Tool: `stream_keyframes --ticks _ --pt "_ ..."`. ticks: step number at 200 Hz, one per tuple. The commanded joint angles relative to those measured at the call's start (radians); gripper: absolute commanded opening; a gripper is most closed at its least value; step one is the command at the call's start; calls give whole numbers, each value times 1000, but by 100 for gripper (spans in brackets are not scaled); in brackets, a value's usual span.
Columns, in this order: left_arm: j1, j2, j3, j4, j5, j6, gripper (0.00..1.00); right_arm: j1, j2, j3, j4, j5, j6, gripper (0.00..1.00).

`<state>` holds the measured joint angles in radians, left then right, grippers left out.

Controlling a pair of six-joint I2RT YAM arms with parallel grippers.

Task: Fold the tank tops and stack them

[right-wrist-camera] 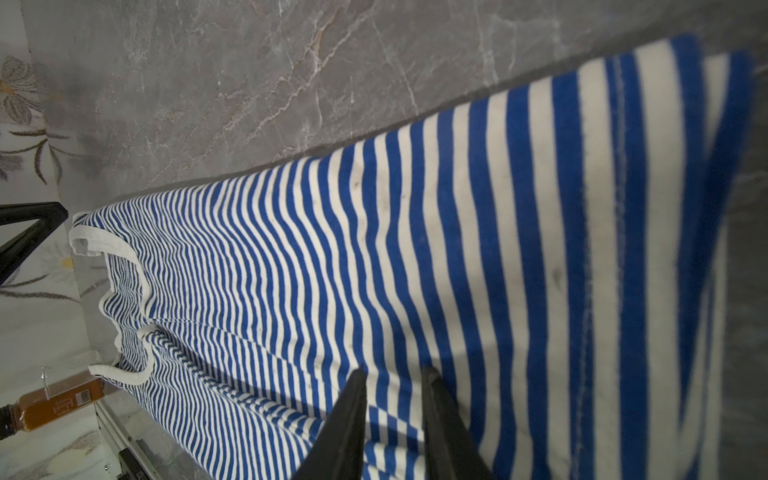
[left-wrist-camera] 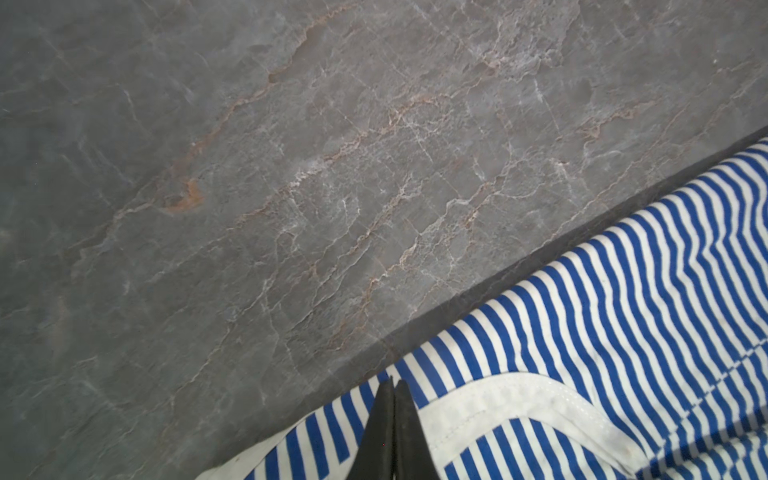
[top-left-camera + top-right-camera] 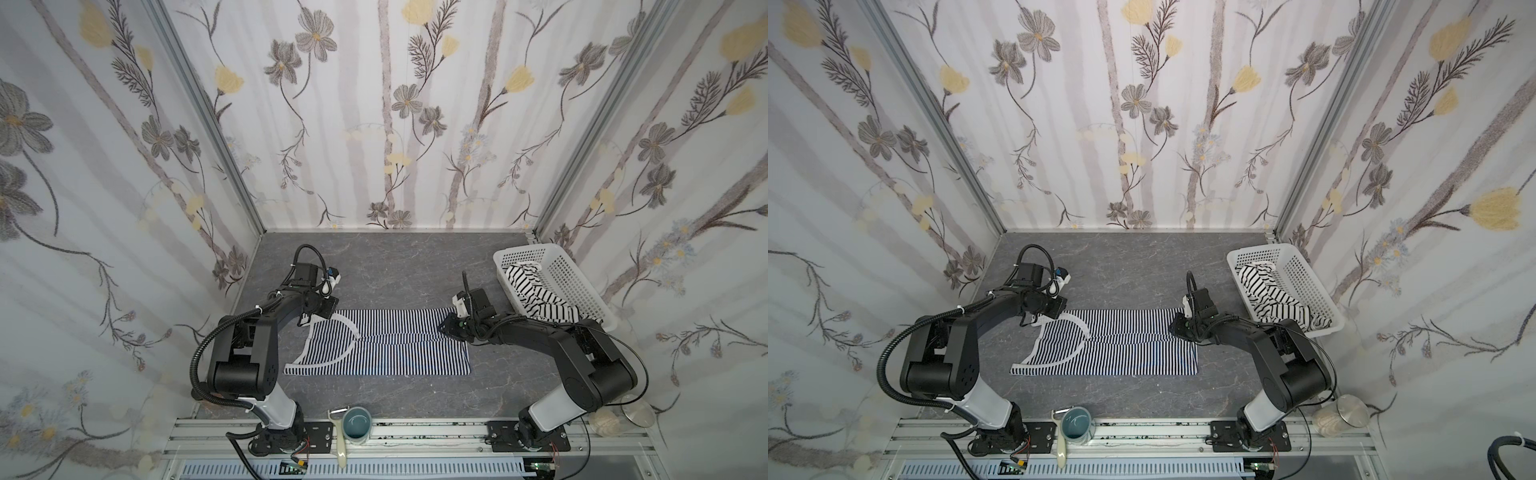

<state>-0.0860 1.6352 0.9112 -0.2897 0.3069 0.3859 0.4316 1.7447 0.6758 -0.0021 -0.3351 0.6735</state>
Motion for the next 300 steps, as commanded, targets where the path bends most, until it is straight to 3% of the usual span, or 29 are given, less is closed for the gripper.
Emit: stream_keyframes --ticks 1,85,139,190,239,251,271,300 --pt "-5 -4 -28 1 17 11 0 -1 5 -5 -64 61 7 27" --pt "18 6 -95 19 -66 51 0 -11 -59 1 -114 82 6 27" --pt "19 88 -20 21 -59 46 0 -12 -74 101 -127 76 2 27" --pt "-49 275 193 7 -108 114 0 9 61 199 -114 108 22 26" --pt "-108 530 575 -58 -181 157 0 45 54 188 -130 178 36 26" --pt "-121 587 675 -85 -191 156 4 49 48 183 -131 182 37 26" --pt "-143 637 799 -127 -195 153 27 56 42 182 -139 192 37 27" --pt "-151 574 798 -149 -183 146 42 66 30 184 -152 206 32 28"
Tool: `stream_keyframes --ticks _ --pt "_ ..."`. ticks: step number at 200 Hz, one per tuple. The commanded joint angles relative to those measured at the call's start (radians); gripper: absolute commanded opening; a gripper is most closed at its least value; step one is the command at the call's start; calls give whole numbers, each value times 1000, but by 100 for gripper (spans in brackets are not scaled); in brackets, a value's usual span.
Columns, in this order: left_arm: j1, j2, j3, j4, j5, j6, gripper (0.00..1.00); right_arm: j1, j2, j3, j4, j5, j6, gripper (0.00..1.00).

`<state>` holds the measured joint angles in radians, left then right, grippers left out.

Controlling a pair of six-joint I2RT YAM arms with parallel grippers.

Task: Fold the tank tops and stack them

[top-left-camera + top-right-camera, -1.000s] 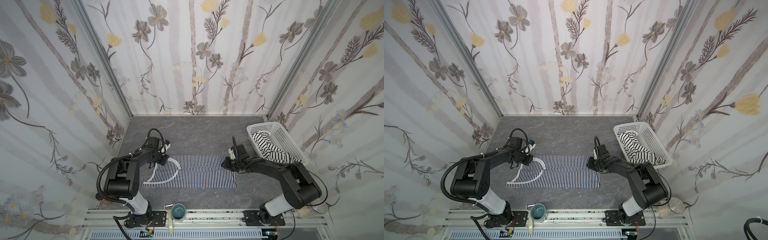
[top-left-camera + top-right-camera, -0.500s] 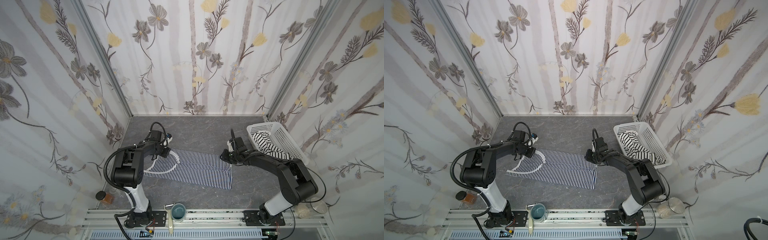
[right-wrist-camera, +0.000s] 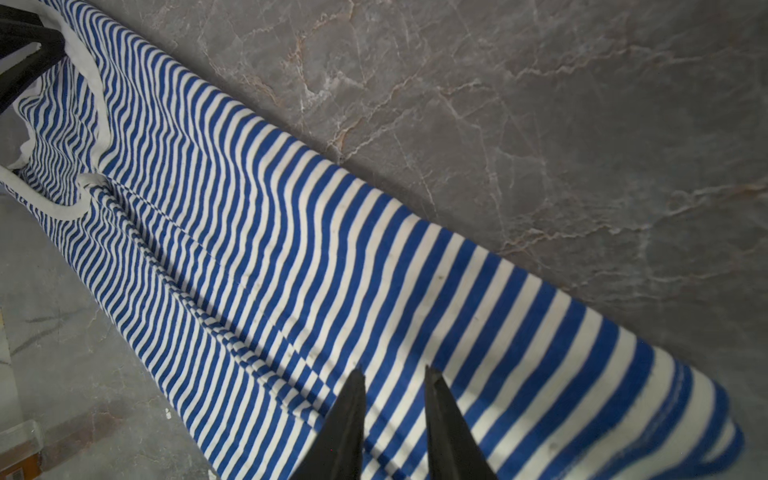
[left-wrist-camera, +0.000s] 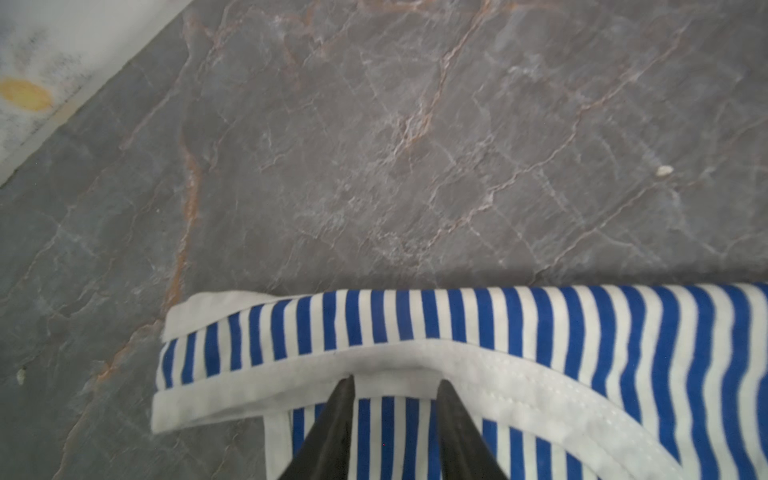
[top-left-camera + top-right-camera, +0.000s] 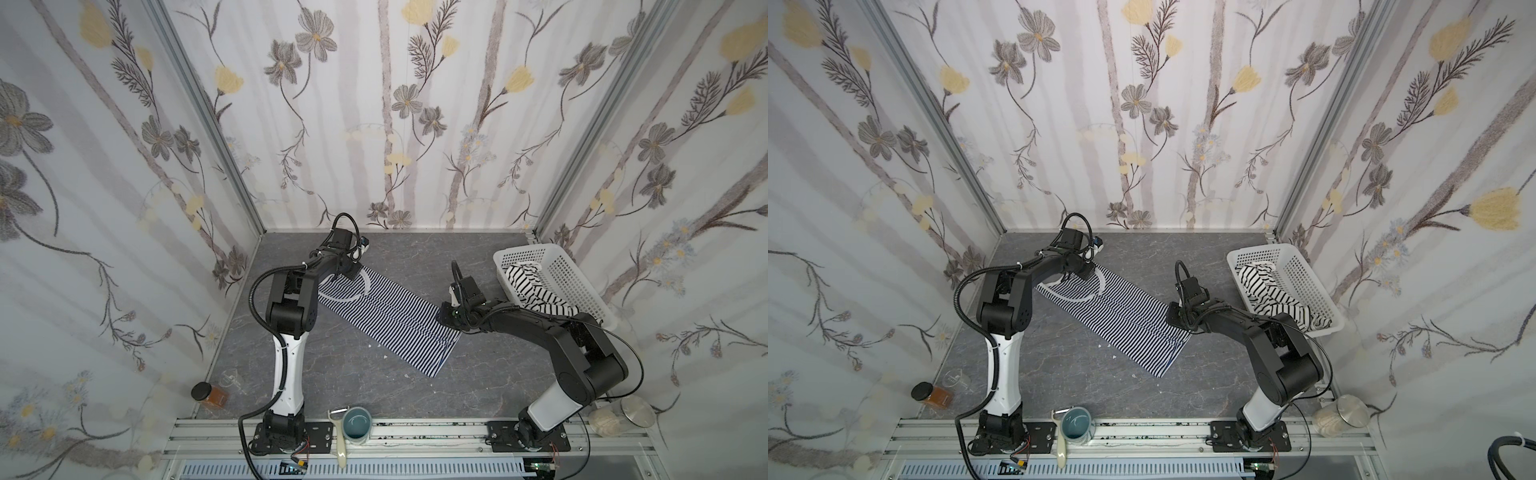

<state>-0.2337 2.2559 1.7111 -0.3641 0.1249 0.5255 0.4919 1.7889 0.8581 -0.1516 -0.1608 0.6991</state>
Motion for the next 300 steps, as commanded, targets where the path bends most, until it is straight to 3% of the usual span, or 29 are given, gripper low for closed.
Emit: stream_keyframes --ticks 1,82,143,218,270,300 --pt "-5 -50 -4 -74 -1 5 42 6 -14 2 -2 33 6 28" --pt "-27 -439 -469 -72 91 -82 46 5 95 108 -3 31 -44 29" --pt "-29 -494 -663 -37 114 -117 46 3 159 162 -20 27 -68 29" --pt "-29 -386 -596 -27 42 -60 47 12 101 5 41 35 -31 29" --pt "-37 -226 -359 -40 -12 -24 47 59 5 -139 82 43 38 29" --pt "-54 -120 -206 -61 12 -40 48 99 -19 -187 85 39 50 29"
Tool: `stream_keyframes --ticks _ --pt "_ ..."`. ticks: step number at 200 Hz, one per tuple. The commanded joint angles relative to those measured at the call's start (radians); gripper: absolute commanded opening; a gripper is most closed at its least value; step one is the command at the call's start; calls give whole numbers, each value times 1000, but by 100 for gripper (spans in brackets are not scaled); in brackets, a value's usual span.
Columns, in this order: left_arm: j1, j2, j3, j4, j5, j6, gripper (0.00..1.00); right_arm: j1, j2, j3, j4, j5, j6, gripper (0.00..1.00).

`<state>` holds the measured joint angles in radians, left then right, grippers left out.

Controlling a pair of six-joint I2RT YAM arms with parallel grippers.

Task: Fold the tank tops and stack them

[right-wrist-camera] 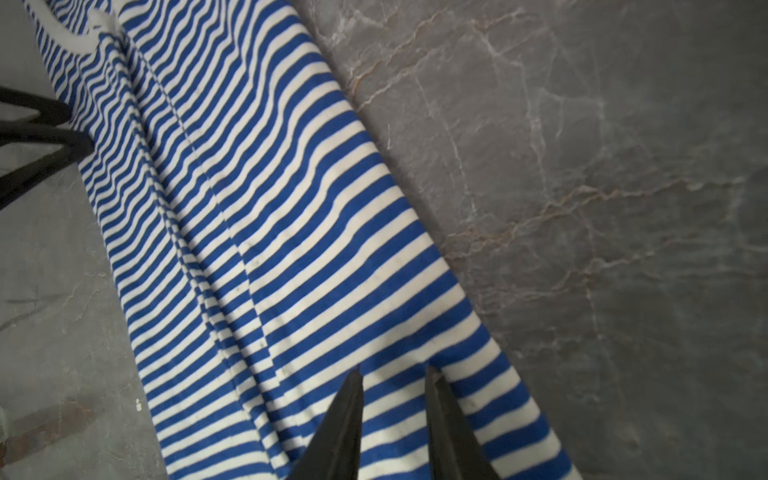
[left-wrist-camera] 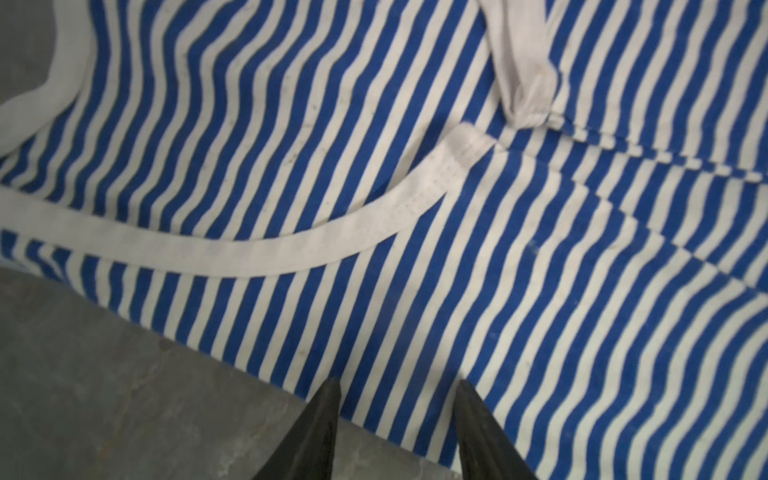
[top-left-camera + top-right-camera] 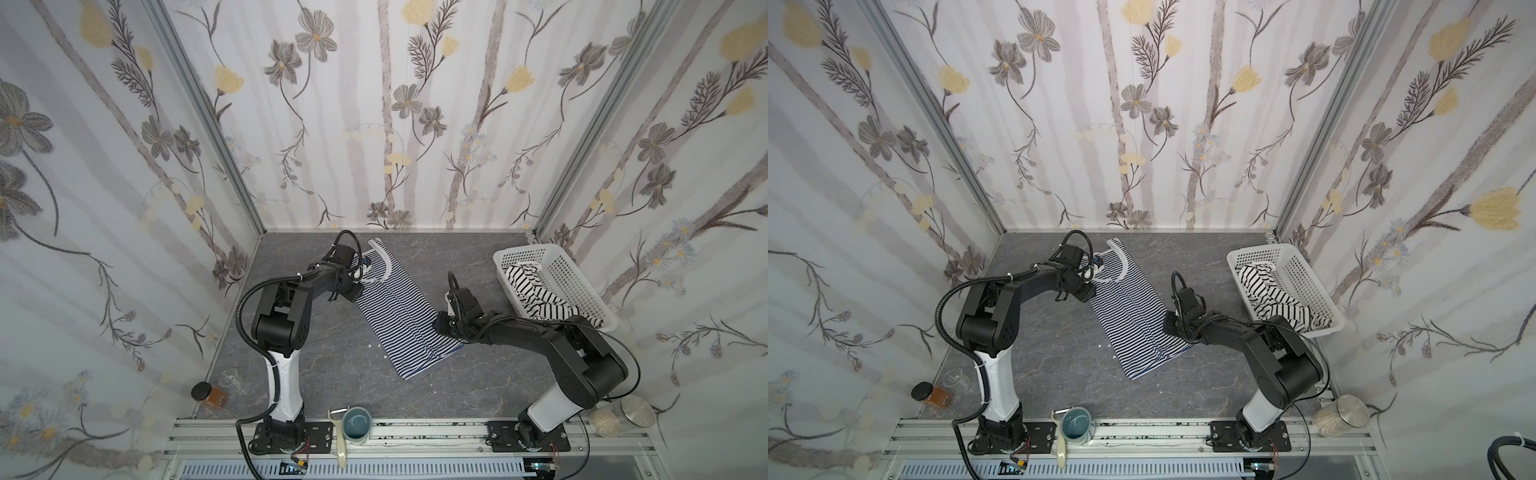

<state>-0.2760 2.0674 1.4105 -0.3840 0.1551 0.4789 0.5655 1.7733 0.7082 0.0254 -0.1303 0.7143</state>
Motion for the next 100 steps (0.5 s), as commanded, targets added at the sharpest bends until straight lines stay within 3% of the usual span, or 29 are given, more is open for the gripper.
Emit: stream_keyframes --ticks 1,100 --pt "-13 72 99 -43 -19 5 48 26 -4 -39 -93 8 35 29" --pt "-82 234 326 -56 -41 -46 48 127 -110 -104 -80 9 132 29"
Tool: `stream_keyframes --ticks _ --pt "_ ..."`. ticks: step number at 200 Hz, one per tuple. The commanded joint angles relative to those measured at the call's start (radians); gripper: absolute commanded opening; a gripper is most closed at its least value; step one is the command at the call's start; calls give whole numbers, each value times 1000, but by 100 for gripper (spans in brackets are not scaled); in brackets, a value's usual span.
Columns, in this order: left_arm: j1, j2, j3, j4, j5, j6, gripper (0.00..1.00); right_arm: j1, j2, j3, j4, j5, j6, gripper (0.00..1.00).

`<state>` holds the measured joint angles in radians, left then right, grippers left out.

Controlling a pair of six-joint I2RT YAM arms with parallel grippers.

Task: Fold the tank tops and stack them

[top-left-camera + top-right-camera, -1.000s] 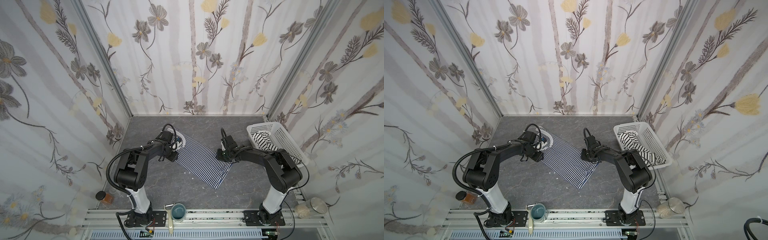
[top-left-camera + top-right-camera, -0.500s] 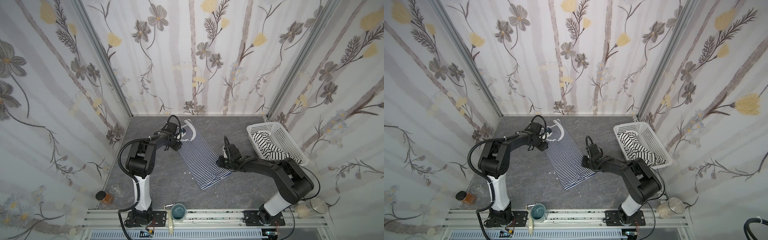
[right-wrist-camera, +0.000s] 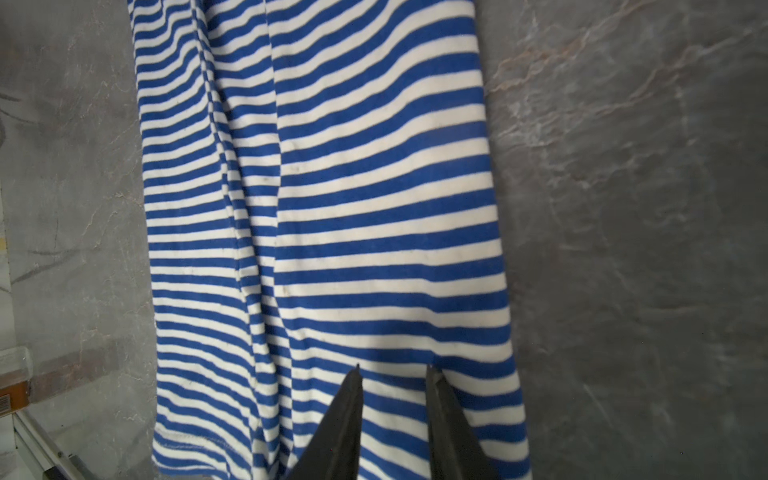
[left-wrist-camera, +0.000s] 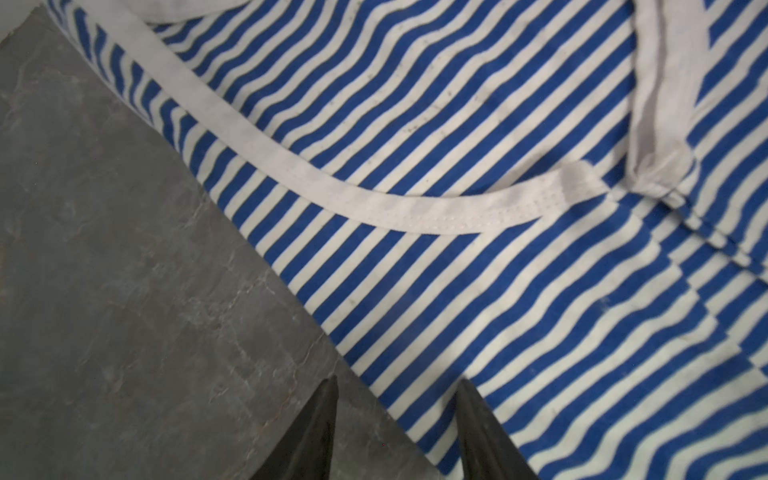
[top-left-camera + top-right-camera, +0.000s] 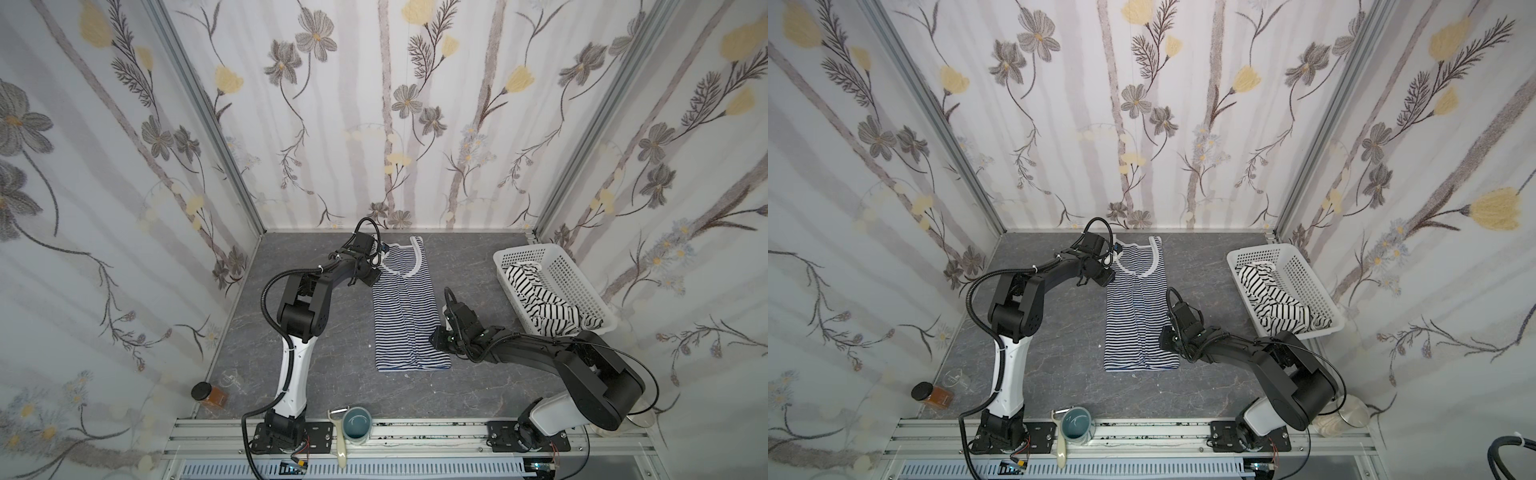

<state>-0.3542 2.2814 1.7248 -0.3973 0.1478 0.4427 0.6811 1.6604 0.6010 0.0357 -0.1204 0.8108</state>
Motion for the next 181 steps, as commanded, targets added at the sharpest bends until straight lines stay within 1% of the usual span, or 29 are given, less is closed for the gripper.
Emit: stream_keyframes --ticks 1,23,39,65,71,79,87,100,104,106,129,147,165,181 --pt "-3 20 12 -43 -35 -10 48 12 3 3 -90 -2 36 29" --pt "-3 9 12 -44 -42 -7 48 25 9 11 -80 -11 41 29" --pt "-4 -10 2 -43 -40 -10 48 30 5 30 -104 8 31 29" --pt "-3 -49 -10 -43 -42 -27 48 31 -57 41 -135 32 16 32" --pt "-3 -59 -11 -43 -41 -33 48 31 -101 42 -146 38 13 33" --pt "-4 -77 -13 -43 -35 -40 49 31 -130 45 -165 47 8 34" --pt "-4 -98 -19 -43 -28 -45 50 31 -161 44 -189 55 6 41" --pt "-6 -137 -36 -43 -16 -48 51 31 -200 34 -215 60 5 43" --pt "-6 -149 -42 -43 -13 -49 51 31 -216 30 -225 60 5 47" --pt "-6 -156 -46 -43 -13 -49 51 31 -219 29 -227 60 6 47" --pt "-14 -231 -109 -43 5 -51 52 31 -282 -23 -251 48 20 48" --pt "-21 -291 -180 -40 5 -54 52 31 -321 -76 -244 25 55 48" --pt "-22 -343 -241 -36 4 -63 52 33 -364 -154 -168 -34 111 48" --pt "-22 -387 -291 -33 12 -70 52 34 -400 -216 -109 -60 153 47"
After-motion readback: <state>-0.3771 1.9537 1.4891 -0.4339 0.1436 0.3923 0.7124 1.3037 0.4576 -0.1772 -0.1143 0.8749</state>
